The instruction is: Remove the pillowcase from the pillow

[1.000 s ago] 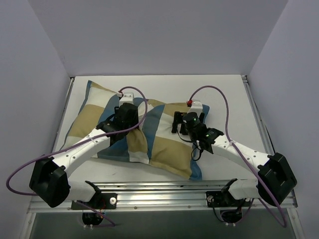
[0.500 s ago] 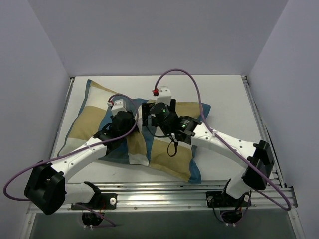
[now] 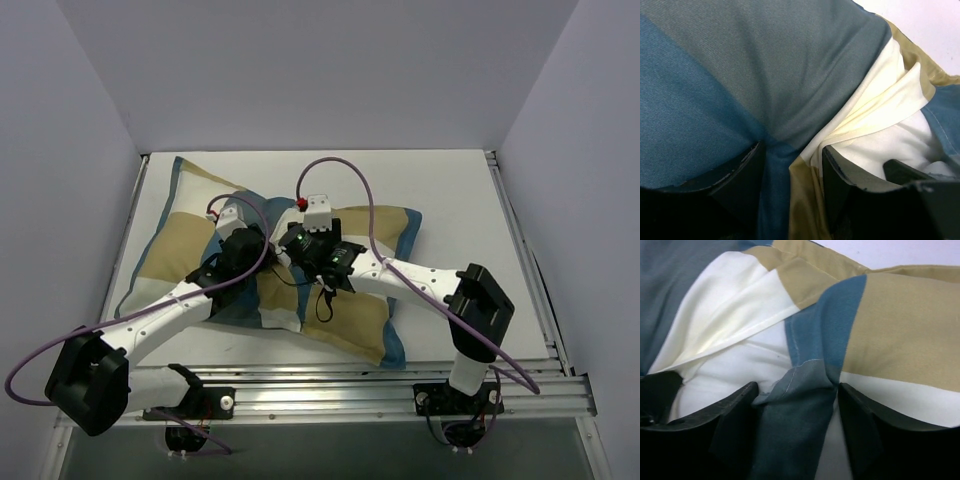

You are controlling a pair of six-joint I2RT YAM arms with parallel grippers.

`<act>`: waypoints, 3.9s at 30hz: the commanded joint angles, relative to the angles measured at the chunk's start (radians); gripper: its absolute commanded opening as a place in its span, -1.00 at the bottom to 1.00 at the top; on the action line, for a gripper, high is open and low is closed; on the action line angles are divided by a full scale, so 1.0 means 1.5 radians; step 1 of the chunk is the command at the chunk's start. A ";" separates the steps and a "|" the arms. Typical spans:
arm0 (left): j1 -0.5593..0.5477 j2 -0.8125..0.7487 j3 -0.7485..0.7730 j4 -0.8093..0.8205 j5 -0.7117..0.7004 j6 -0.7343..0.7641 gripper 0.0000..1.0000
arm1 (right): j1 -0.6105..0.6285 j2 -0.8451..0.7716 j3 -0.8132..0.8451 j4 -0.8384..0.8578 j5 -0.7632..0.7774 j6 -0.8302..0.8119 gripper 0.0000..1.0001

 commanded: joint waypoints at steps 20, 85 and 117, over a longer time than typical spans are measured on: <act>0.027 -0.037 -0.055 -0.177 0.049 -0.036 -0.01 | -0.188 -0.250 -0.362 -0.103 0.075 0.172 0.35; -0.143 0.073 0.197 -0.139 0.389 0.493 -0.95 | -0.381 -0.339 -0.289 0.124 -0.191 -0.046 -1.00; -0.261 -0.196 0.040 -0.279 0.271 0.285 -0.95 | -0.582 -0.211 -0.202 0.145 -0.450 -0.025 -1.00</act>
